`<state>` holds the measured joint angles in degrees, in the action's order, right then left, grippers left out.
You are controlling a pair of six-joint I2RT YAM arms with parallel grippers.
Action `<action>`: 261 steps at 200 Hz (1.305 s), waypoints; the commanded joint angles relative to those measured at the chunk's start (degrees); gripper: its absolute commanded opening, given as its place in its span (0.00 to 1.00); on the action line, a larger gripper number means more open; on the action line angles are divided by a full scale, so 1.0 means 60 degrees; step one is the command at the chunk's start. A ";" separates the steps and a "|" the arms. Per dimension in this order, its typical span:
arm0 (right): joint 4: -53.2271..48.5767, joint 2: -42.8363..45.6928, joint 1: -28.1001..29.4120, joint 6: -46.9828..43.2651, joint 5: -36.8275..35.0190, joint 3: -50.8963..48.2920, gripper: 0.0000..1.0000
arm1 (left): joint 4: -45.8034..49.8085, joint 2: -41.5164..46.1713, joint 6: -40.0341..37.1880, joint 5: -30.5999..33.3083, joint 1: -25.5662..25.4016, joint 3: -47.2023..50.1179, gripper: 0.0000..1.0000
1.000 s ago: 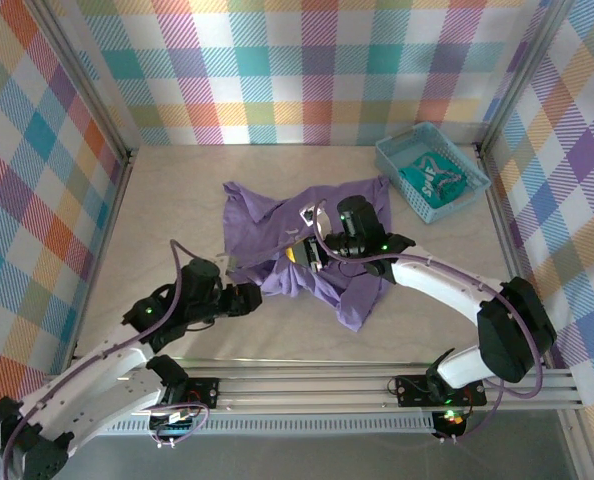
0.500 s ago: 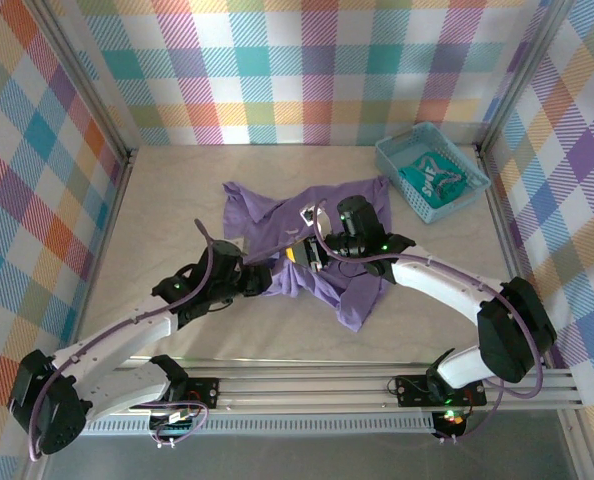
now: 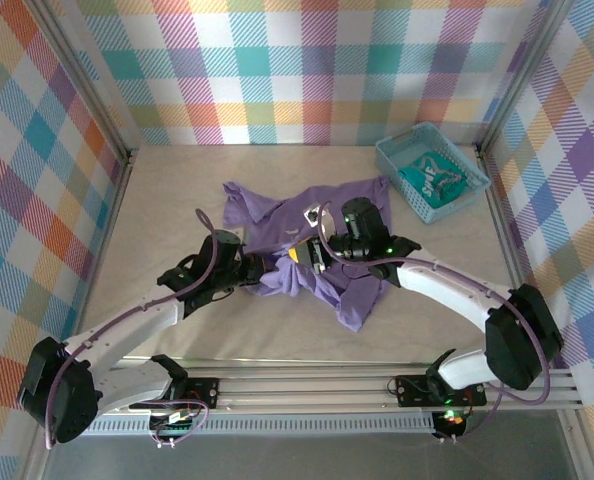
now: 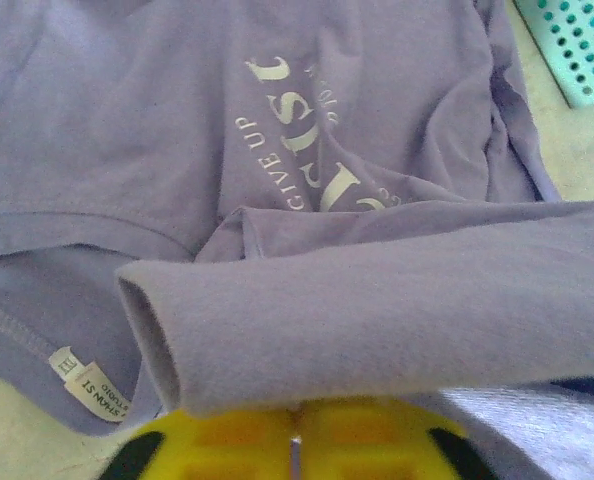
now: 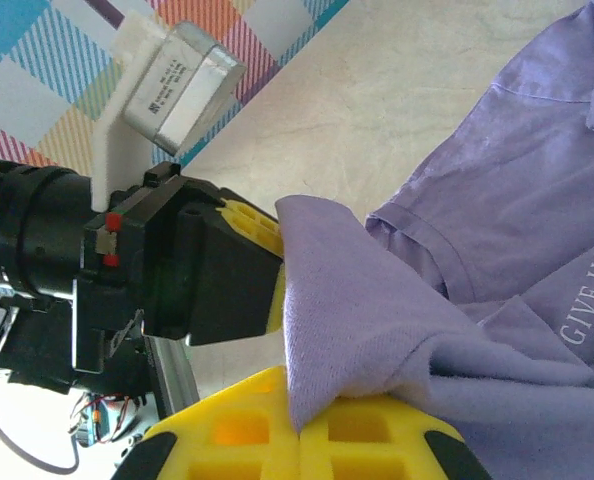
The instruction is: Fold the inside-out t-shirt
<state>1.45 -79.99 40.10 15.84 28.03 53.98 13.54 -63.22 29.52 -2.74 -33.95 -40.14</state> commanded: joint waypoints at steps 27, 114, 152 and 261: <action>-0.0206 0.0442 -0.0069 -0.0317 -0.0691 -0.0200 0.00 | -0.0221 0.1281 -0.0164 -0.1638 0.0371 -0.0178 0.00; -0.3213 -0.0485 -0.0074 -0.1699 -0.3127 0.1269 0.00 | -0.2984 0.2191 0.3296 -0.6410 0.2348 -0.0694 0.00; -0.3911 -0.0811 -0.0076 -0.2134 -0.3562 0.1521 0.04 | -0.3590 0.2073 0.4116 -0.6789 0.2947 -0.0560 0.00; -0.2111 0.0692 0.0694 -0.3941 -0.2796 0.0665 0.54 | -0.1569 0.2073 0.2510 -0.6450 0.2949 -0.0926 0.00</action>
<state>-15.20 -74.32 43.07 -2.09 10.74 56.40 2.09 -51.90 47.20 -41.06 -17.04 -43.44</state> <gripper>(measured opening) 0.477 0.048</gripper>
